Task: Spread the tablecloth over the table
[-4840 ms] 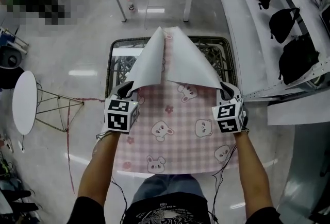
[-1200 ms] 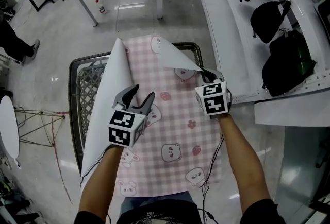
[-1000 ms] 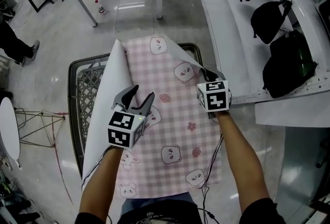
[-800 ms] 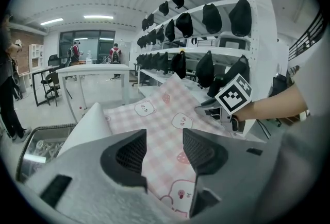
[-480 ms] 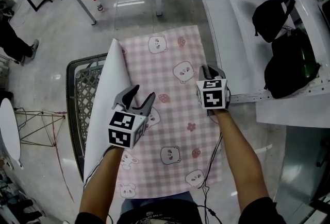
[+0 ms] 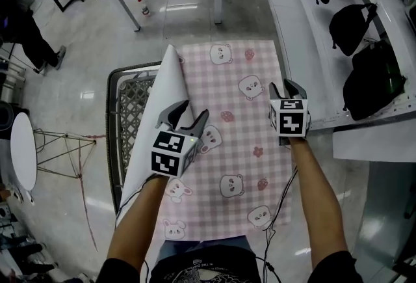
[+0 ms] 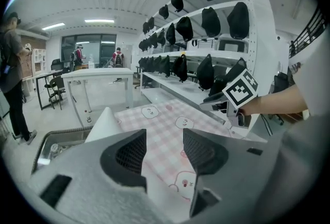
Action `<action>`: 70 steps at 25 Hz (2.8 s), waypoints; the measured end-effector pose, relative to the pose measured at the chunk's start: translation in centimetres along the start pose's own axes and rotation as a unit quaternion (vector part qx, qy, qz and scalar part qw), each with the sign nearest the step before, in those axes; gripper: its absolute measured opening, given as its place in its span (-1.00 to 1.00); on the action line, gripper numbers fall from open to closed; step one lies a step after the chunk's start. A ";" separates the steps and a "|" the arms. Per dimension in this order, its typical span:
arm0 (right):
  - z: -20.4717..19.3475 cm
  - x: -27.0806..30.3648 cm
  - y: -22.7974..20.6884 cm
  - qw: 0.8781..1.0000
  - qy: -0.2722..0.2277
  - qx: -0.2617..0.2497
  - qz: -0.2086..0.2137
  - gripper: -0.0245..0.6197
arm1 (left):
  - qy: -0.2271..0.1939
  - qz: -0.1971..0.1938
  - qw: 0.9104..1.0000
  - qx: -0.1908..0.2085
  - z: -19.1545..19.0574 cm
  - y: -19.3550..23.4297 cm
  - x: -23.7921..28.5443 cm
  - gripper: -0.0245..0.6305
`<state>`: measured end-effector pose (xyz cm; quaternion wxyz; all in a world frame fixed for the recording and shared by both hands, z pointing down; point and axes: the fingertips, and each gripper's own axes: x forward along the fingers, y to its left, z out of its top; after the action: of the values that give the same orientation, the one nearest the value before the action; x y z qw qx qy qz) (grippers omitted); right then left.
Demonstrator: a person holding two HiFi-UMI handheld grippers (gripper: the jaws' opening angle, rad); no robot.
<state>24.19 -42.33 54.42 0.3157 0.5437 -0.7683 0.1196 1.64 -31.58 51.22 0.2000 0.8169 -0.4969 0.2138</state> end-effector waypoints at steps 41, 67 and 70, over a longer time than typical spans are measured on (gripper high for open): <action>-6.5 -19.0 16.6 0.985 -0.061 0.149 0.056 -0.17 | 0.106 0.065 0.984 0.130 -11.5 -1.9 -6.1 0.26; -6.0 -16.6 19.9 0.980 -0.049 0.154 0.112 -0.23 | 0.132 0.137 0.970 0.149 -11.1 3.7 -9.1 -0.51; -5.4 -16.5 20.0 0.980 -0.053 0.152 0.121 -0.24 | 0.131 0.143 0.970 0.145 -10.3 4.1 -9.7 -0.62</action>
<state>11.32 -19.33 51.64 0.1712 0.4943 -0.8169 0.2431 -7.64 -20.78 54.91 0.1101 0.7224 -0.5416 0.4155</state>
